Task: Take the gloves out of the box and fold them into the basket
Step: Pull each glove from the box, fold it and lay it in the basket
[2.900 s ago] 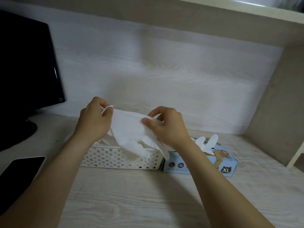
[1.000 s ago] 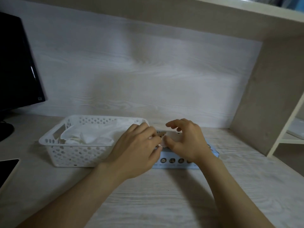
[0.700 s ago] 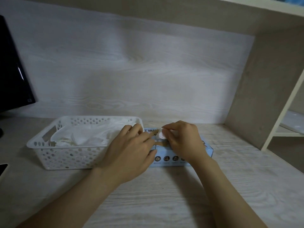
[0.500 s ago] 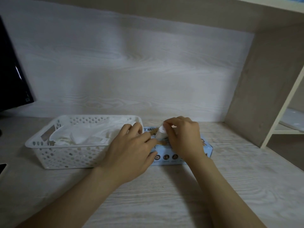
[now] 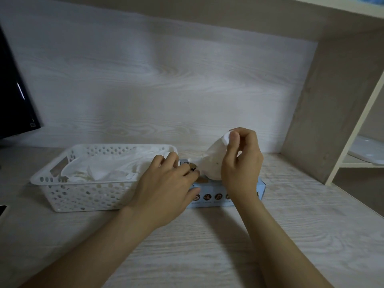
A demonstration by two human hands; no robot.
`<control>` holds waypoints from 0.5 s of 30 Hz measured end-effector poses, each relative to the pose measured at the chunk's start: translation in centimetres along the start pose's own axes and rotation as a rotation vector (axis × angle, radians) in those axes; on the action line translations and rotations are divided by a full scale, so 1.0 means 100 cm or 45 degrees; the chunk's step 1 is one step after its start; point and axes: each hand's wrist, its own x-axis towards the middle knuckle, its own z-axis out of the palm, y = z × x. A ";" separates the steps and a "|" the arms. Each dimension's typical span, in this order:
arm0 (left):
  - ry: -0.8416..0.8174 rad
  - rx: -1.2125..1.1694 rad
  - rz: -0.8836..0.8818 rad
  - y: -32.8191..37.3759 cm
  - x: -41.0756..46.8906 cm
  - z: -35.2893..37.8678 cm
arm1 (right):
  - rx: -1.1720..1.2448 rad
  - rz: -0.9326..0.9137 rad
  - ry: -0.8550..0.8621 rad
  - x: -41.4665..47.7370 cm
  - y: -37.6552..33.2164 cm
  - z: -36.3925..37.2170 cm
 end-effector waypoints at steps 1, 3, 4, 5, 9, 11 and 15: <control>-0.008 0.004 -0.003 0.000 0.000 0.000 | 0.063 0.046 0.031 0.001 -0.003 -0.001; -0.002 -0.017 -0.016 0.000 -0.001 -0.001 | 0.206 0.145 0.062 0.003 -0.007 -0.002; 0.011 -0.044 -0.028 0.000 -0.001 -0.001 | 0.256 0.172 0.062 0.004 -0.008 -0.003; 0.039 -0.081 -0.040 0.000 -0.002 0.000 | 0.282 0.180 0.046 0.004 -0.009 -0.004; 0.332 -0.373 -0.106 0.000 -0.003 0.001 | 0.318 0.141 -0.115 0.002 -0.013 -0.007; 0.488 -0.506 -0.173 0.001 -0.004 -0.003 | 0.293 0.133 -0.153 0.000 -0.013 -0.005; 0.543 -0.541 -0.298 0.006 -0.005 -0.008 | 0.396 0.203 -0.309 -0.001 -0.014 -0.004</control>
